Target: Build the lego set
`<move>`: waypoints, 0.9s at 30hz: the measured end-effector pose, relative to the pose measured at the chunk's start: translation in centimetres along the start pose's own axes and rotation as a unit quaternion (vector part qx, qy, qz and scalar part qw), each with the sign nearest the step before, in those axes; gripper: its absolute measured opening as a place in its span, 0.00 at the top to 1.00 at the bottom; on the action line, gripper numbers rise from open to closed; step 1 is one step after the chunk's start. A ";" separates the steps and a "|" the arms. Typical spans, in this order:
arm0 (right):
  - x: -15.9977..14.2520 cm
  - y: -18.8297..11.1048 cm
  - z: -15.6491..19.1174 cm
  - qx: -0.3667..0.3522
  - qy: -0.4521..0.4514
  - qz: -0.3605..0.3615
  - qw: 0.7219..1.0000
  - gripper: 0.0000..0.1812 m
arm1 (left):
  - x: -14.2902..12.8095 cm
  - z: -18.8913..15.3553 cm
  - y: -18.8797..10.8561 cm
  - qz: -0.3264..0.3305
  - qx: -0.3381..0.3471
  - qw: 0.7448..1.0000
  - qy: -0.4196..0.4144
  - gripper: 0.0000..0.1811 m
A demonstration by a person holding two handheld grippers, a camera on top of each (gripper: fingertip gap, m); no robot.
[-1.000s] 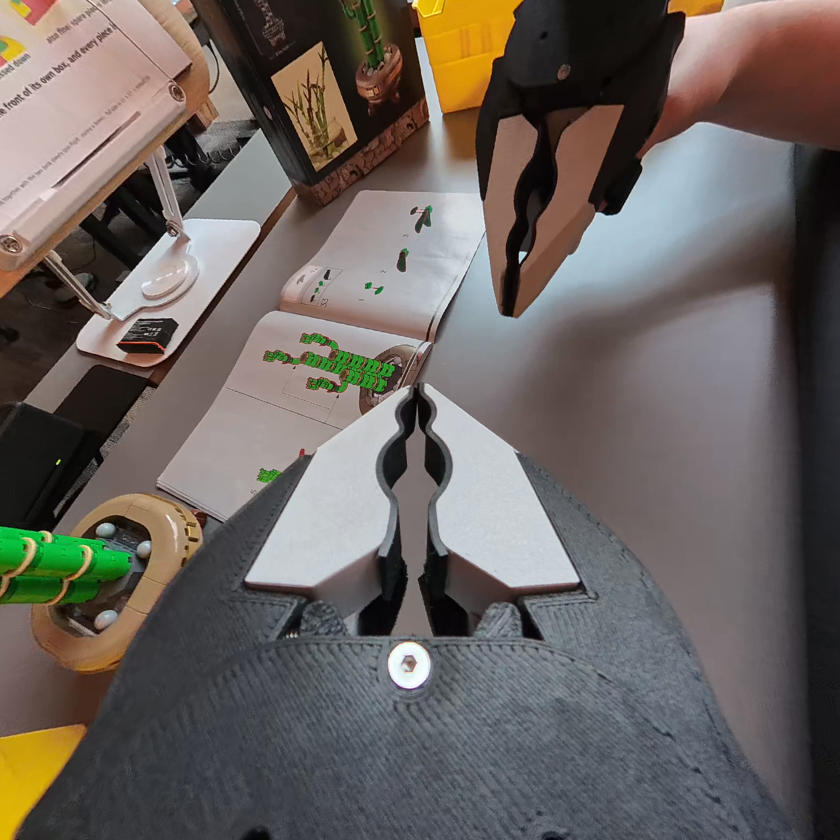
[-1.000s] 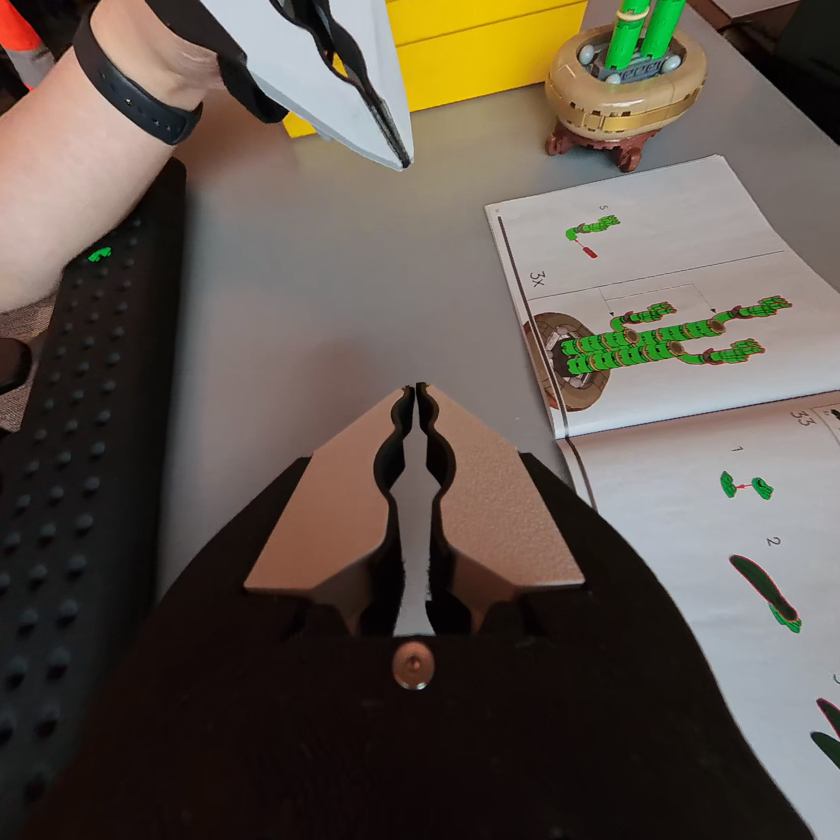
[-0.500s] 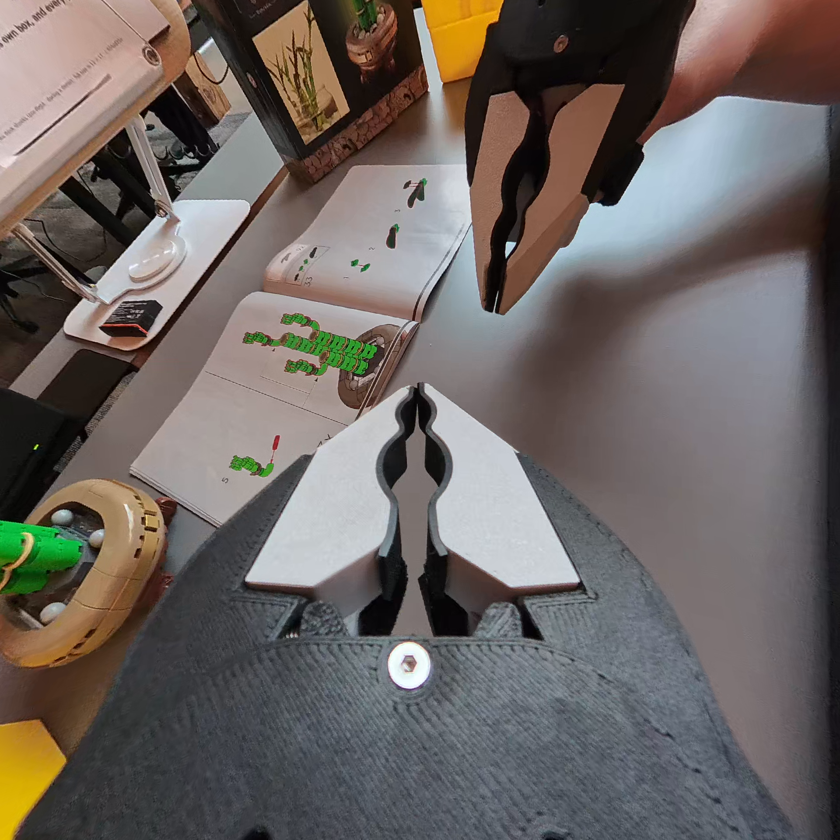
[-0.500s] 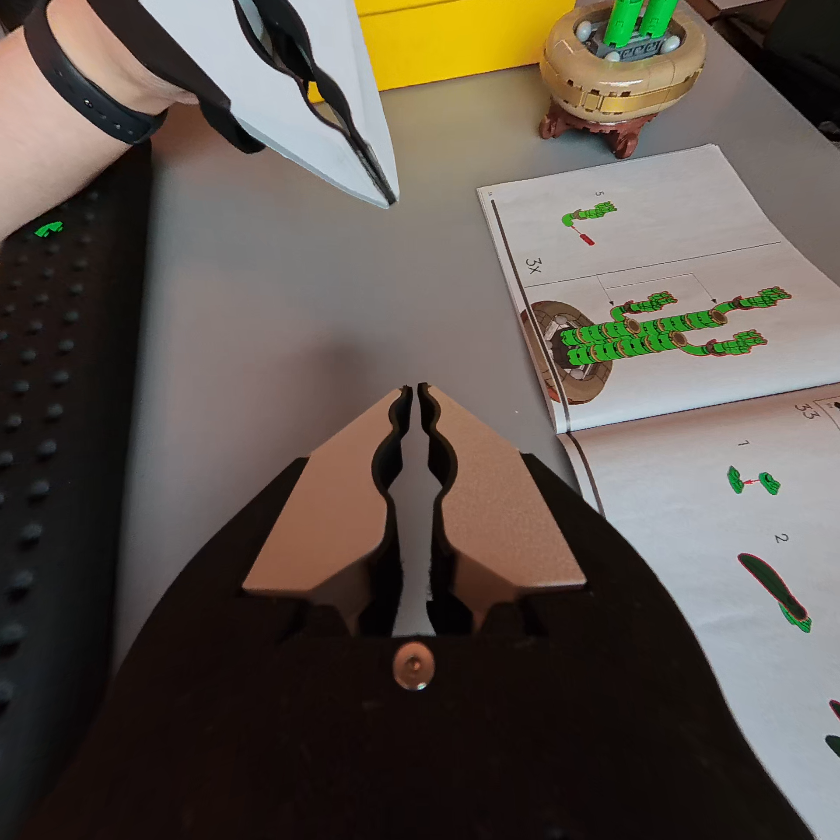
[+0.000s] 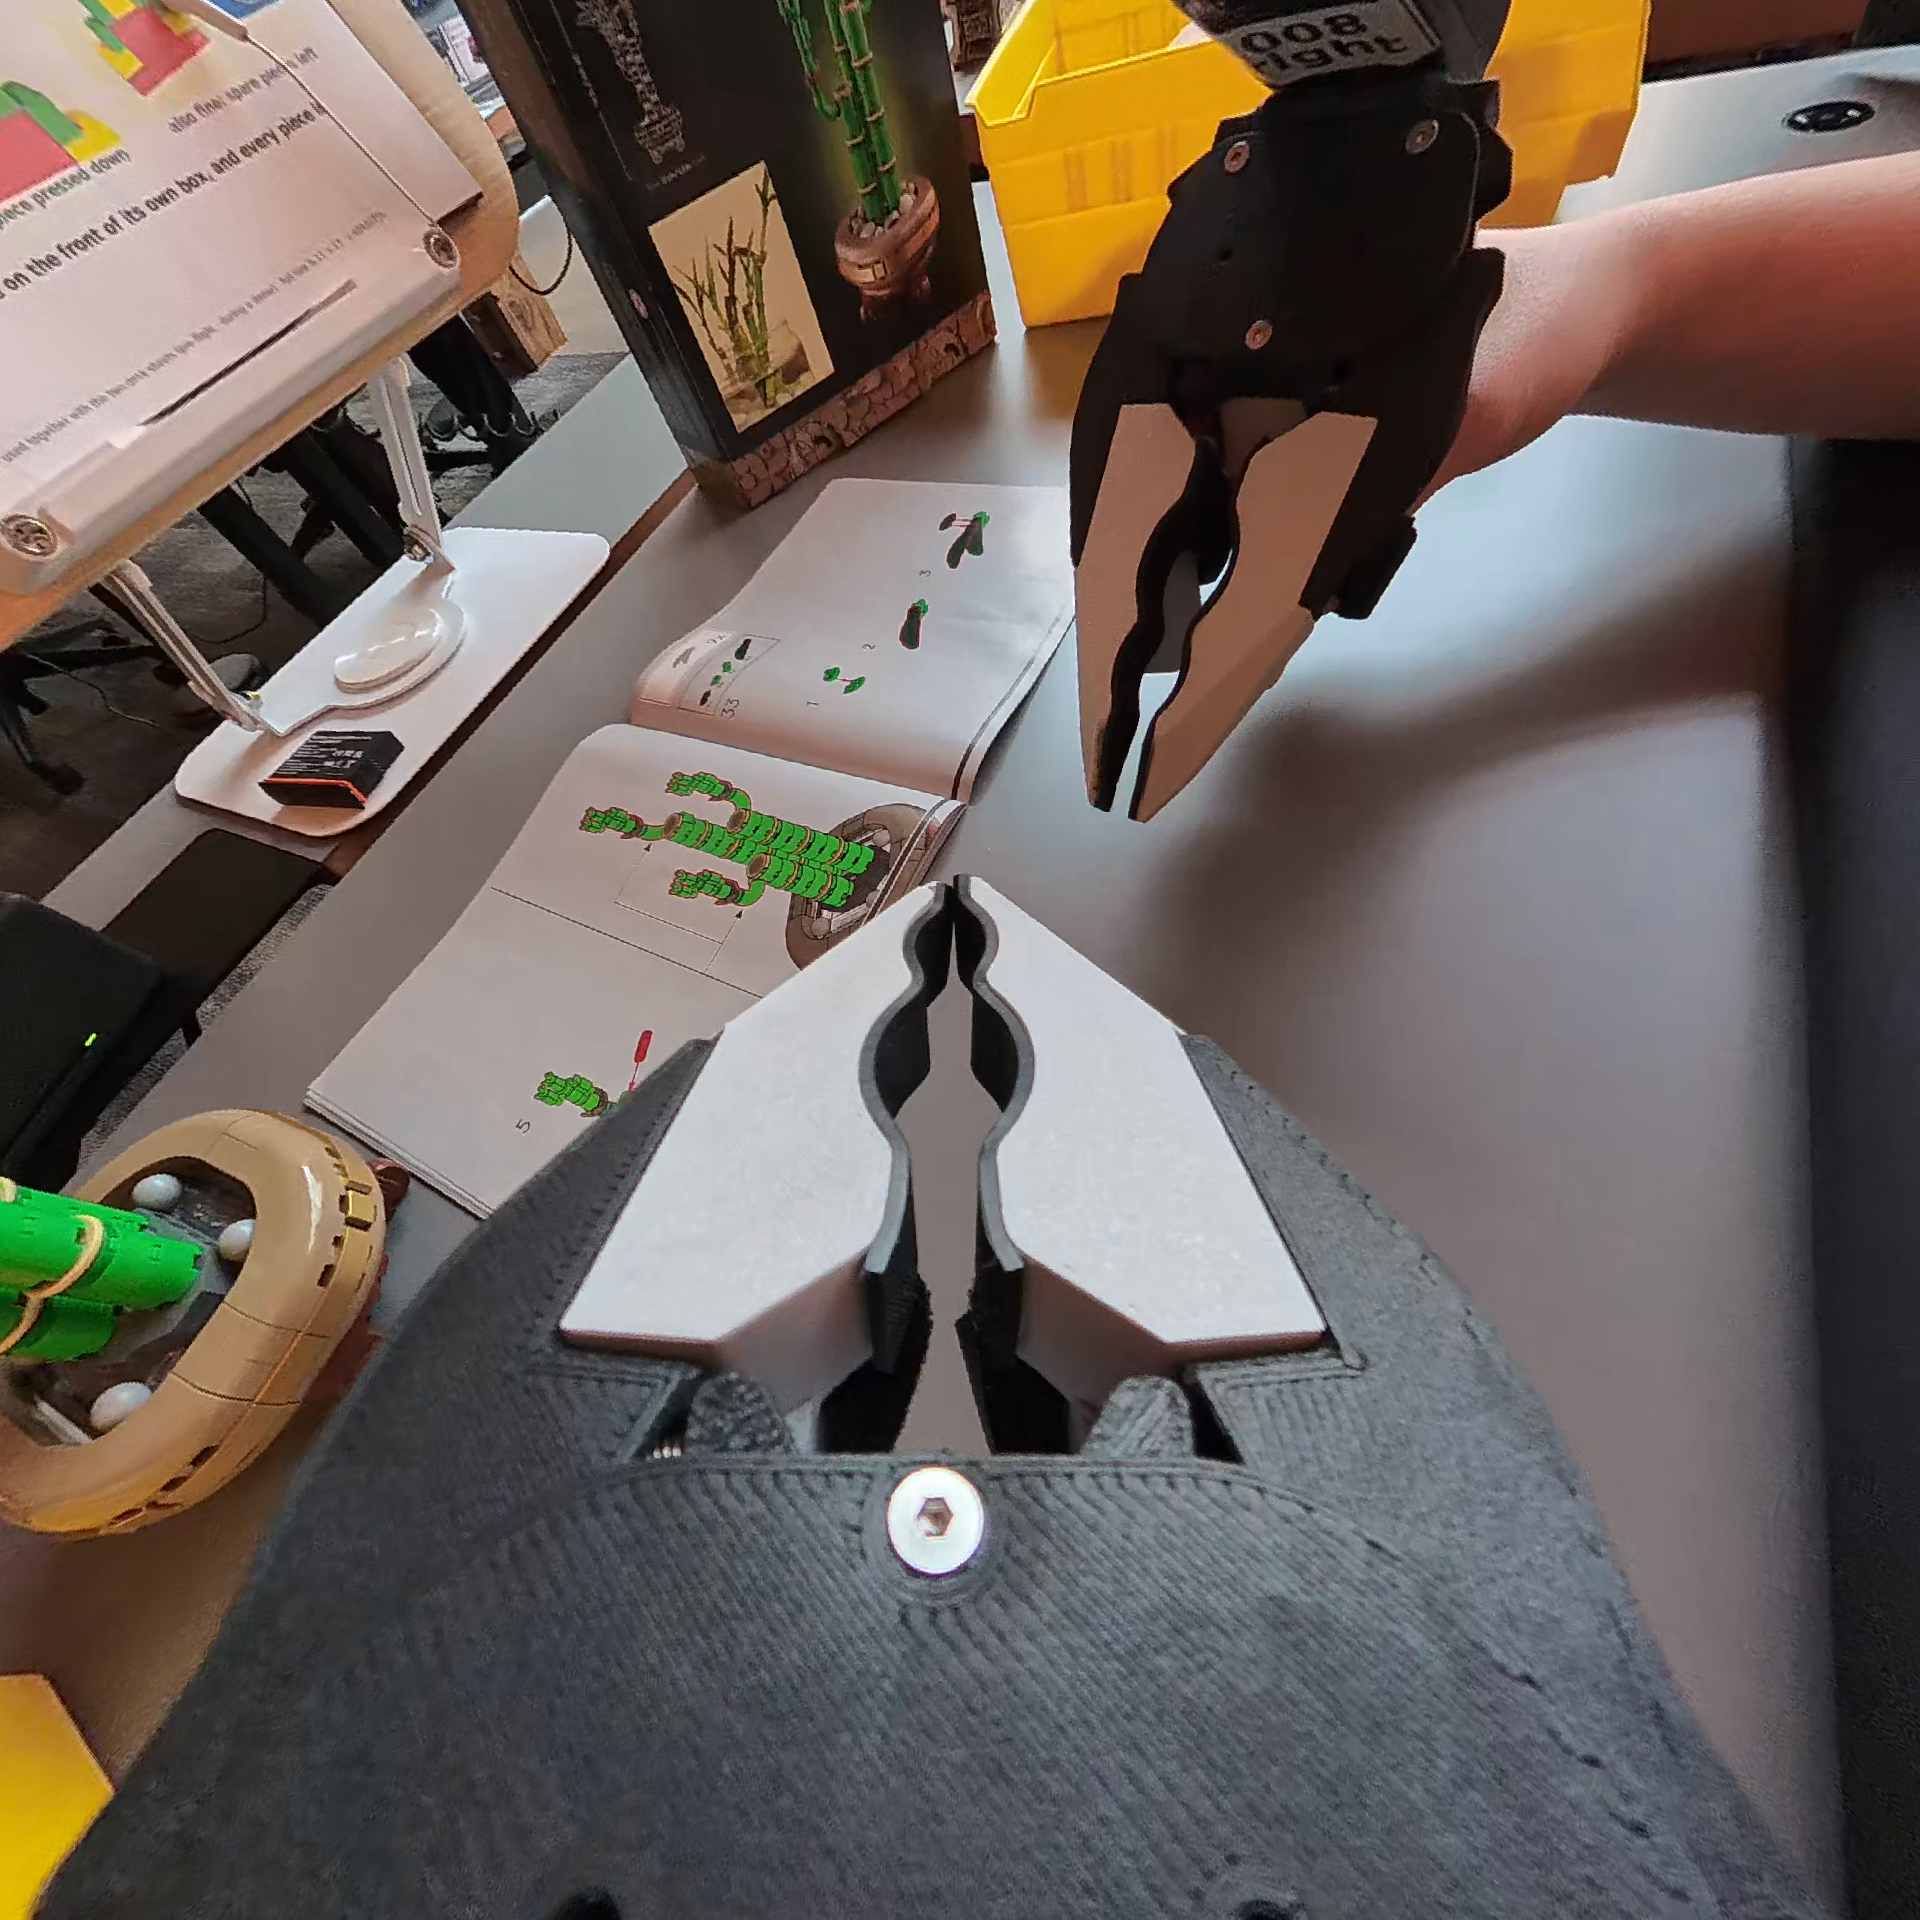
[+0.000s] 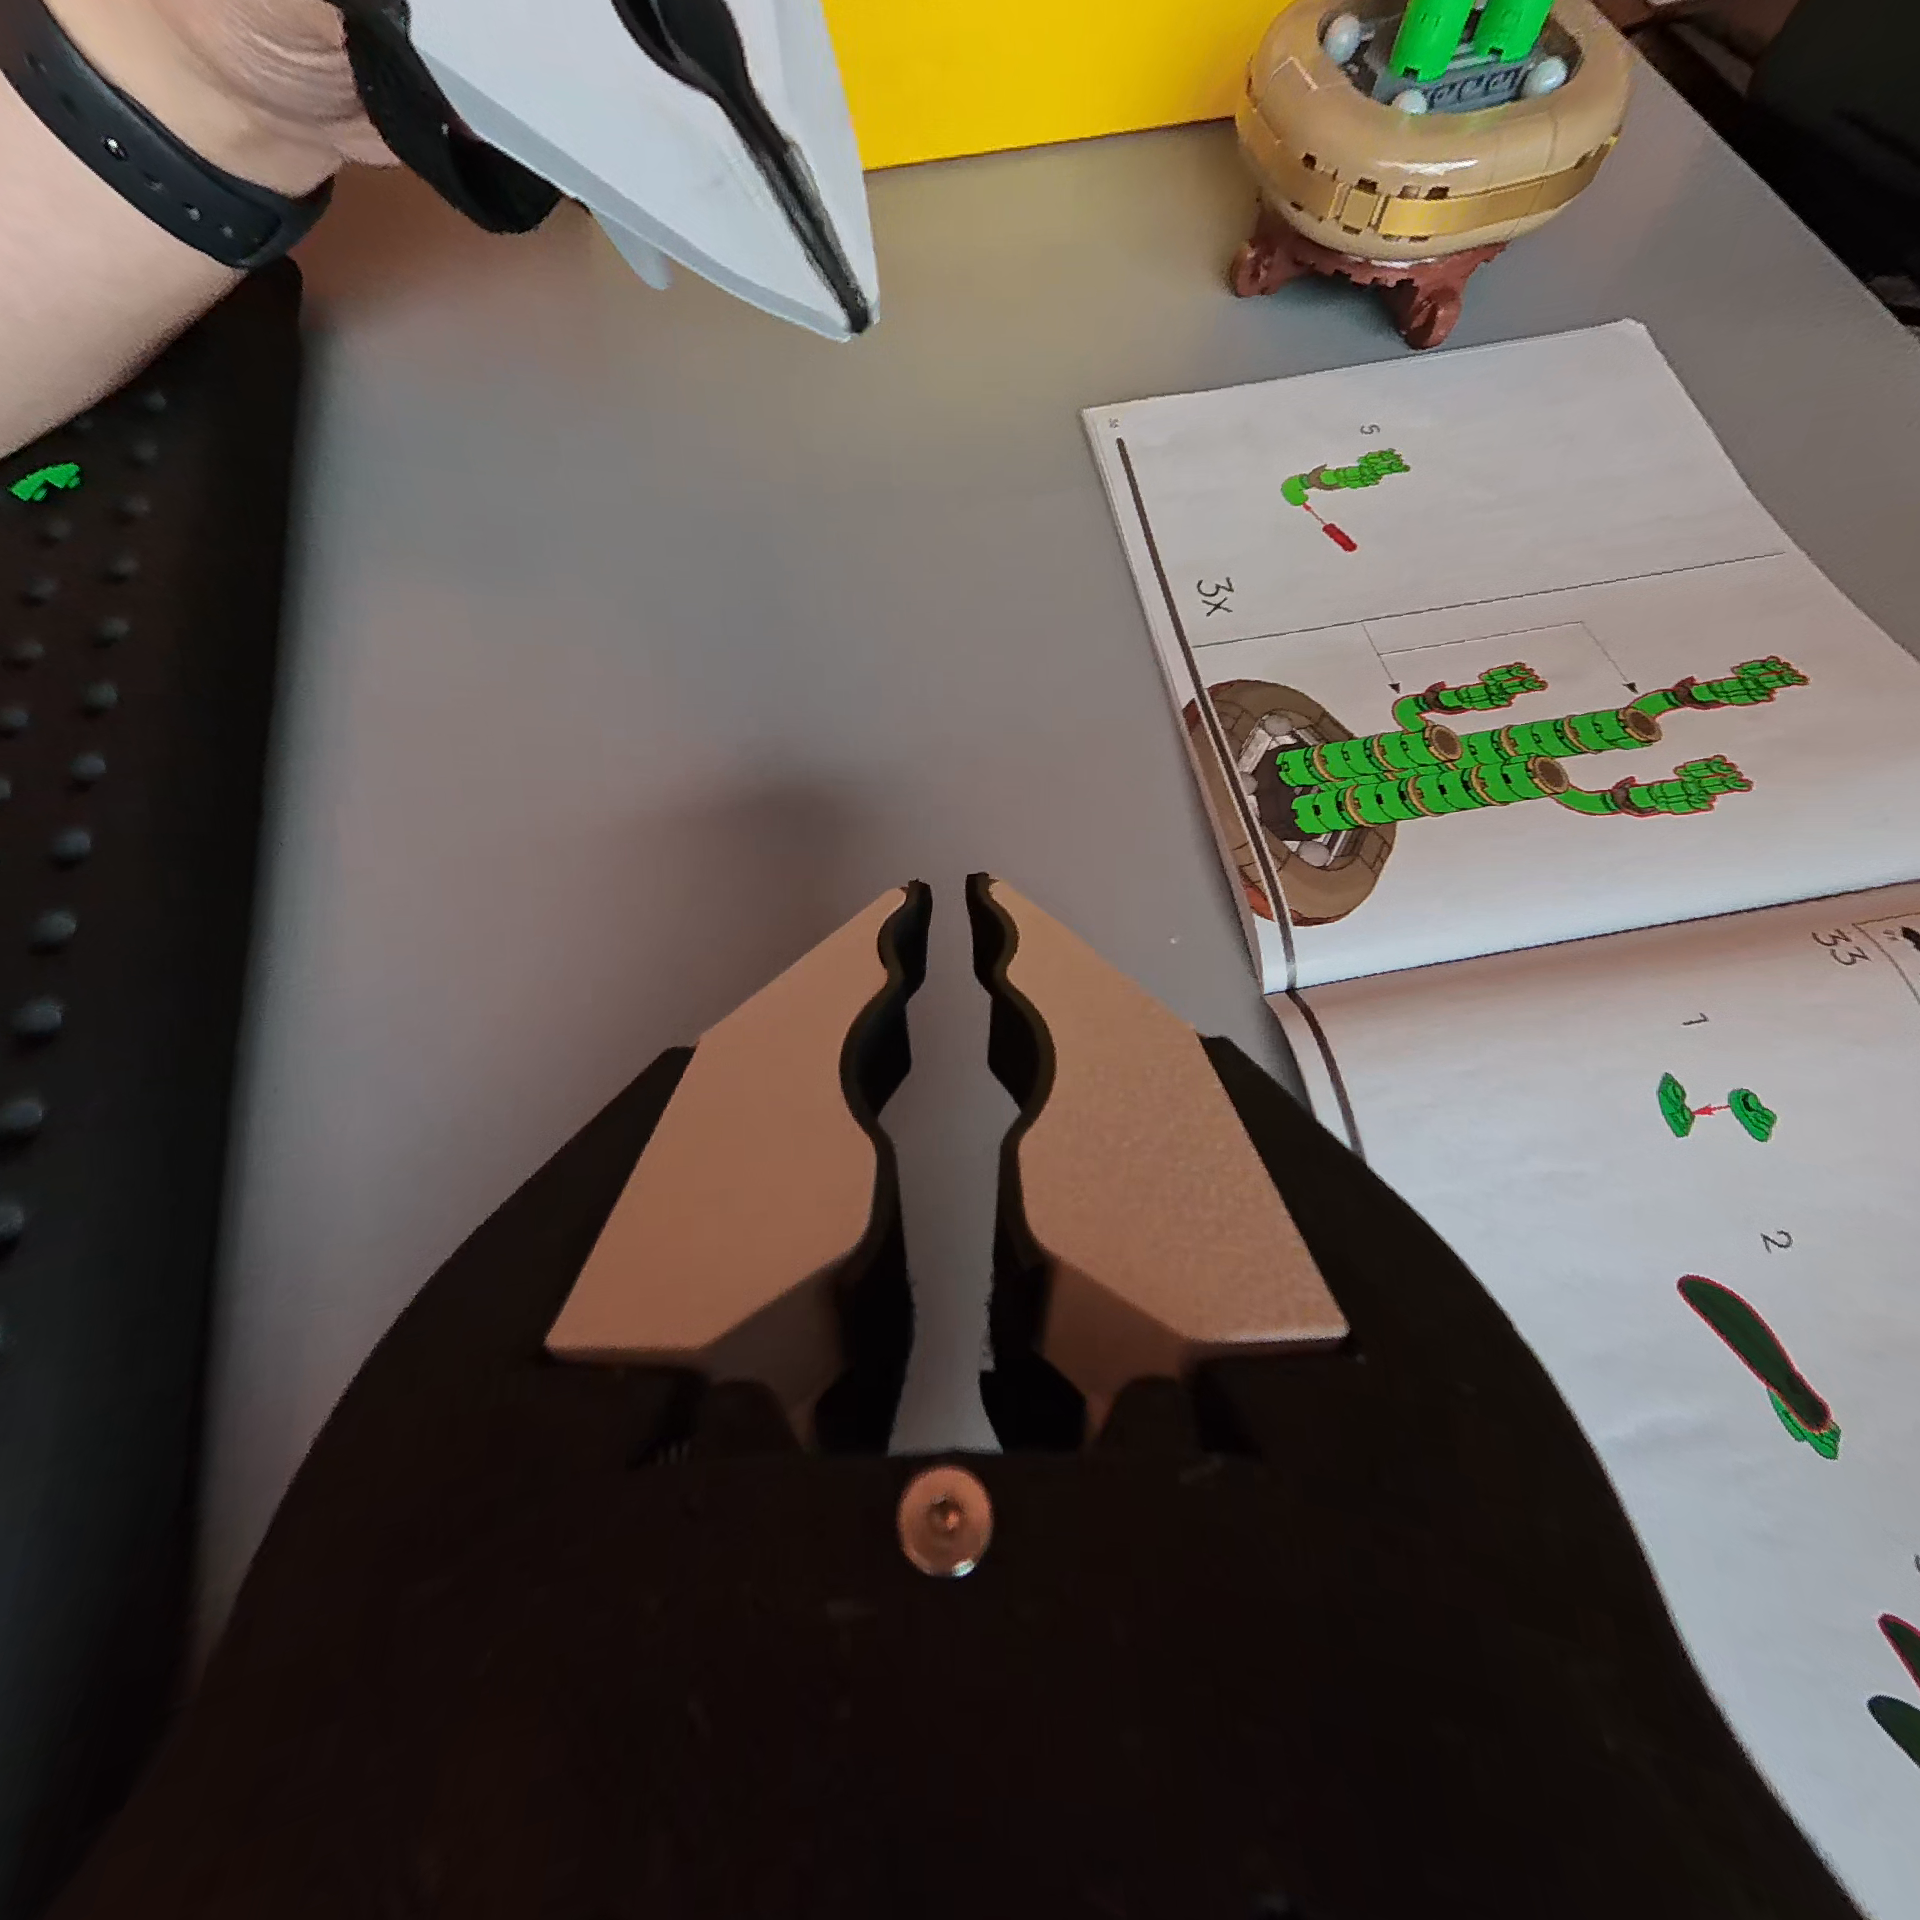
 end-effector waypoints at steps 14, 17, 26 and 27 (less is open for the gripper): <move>-0.3 -0.5 0.5 0.011 0.017 -0.021 1.000 0.96 | 0.9 1.5 -1.2 -0.009 0.061 0.998 -0.002 1.00; -0.2 -0.7 0.9 0.015 0.004 -0.032 0.999 0.96 | 1.7 1.2 -2.2 -0.023 0.068 0.997 -0.013 1.00; -0.1 -1.3 1.6 -0.002 -0.062 -0.084 0.995 0.90 | 8.4 -10.5 -15.0 -0.120 0.190 0.974 -0.004 1.00; 0.1 -1.5 1.8 -0.004 -0.069 -0.096 0.993 0.90 | 8.1 -12.9 -16.9 -0.122 0.225 0.967 -0.013 1.00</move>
Point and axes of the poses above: each gripper's, where its closed fingertips meet, y out along the fingers, x out of its top, z = x × y across the jaws, the point moved 9 cm from there along -y, back along the fingers, and after that the axes turned 10 degrees about y, right-handed, at the moved point
